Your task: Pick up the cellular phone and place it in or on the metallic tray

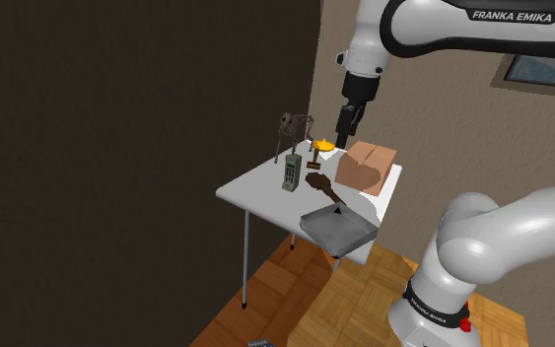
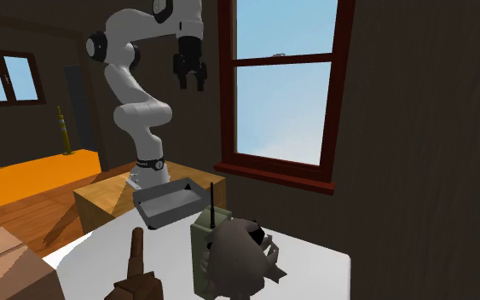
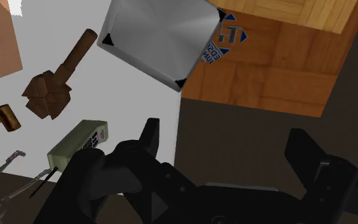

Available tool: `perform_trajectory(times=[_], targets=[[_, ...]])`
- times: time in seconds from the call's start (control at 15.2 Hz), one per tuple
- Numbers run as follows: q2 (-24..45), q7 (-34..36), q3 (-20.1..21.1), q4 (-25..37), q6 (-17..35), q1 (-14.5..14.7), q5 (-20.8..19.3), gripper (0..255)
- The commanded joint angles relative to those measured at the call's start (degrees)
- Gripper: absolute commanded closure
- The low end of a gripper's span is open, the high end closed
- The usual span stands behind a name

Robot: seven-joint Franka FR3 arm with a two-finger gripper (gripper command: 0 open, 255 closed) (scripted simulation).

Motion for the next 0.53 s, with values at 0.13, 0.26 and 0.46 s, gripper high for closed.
perform_trajectory(times=[0.13, 0.26, 0.46], targets=[[4.4, 2.3, -0.1, 1.2, 2.7, -1.2, 0.3, 0], [8.9, 4.6, -0.2, 2.7, 5.2, -2.4, 0.5, 0], [15.5, 8.0, -0.5, 5.5, 8.5, -4.1, 0.8, 0]])
